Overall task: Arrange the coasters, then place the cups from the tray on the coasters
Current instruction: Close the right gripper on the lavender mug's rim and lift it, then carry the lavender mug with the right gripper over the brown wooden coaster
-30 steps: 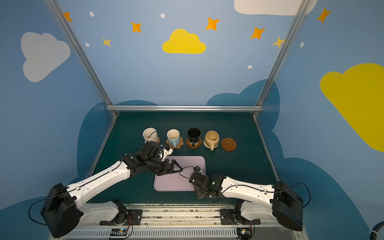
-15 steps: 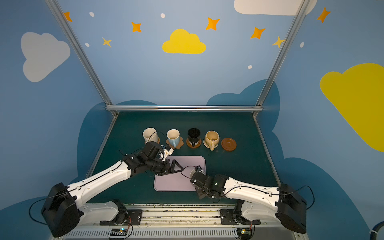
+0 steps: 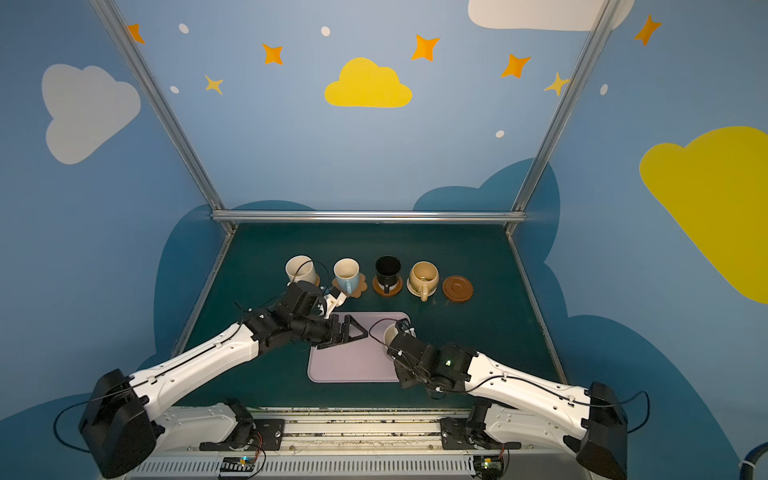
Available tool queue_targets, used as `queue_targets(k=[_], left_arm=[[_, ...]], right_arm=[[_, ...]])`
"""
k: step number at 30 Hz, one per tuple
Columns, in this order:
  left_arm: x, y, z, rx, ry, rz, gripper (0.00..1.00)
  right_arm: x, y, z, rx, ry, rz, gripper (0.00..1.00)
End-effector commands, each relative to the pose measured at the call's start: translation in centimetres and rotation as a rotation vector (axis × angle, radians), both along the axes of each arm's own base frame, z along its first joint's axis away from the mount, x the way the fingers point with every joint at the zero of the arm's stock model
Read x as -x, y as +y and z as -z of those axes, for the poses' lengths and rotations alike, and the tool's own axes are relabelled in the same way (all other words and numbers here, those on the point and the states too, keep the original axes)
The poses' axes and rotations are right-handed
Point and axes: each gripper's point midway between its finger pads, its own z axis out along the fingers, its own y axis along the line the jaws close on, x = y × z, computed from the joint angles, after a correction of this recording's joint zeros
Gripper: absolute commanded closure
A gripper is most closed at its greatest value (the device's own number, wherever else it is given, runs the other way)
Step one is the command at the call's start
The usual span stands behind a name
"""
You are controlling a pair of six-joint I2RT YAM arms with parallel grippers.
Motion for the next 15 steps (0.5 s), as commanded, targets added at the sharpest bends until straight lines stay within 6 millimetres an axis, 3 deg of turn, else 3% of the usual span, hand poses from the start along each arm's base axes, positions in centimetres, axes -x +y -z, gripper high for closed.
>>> queue_targets(k=[1, 9, 15], left_arm=[[-1.0, -0.8, -3.7, 0.084, -0.085, -0.019, 0.0], [-3.1, -2.2, -8.1, 0.145, -0.203, -0.03, 0.0], [-4.3, -3.6, -9.7, 0.15, -0.238, -0.002, 0.0]], right_arm=[[-1.3, -0.3, -2.7, -0.044, -0.062, 0.052, 1.0], [-4.3, -2.6, -6.5, -0.067, -0.125, 0.13, 1.0], [-6.5, -4.7, -9.3, -0.078, -0.176, 0.186, 1.0]])
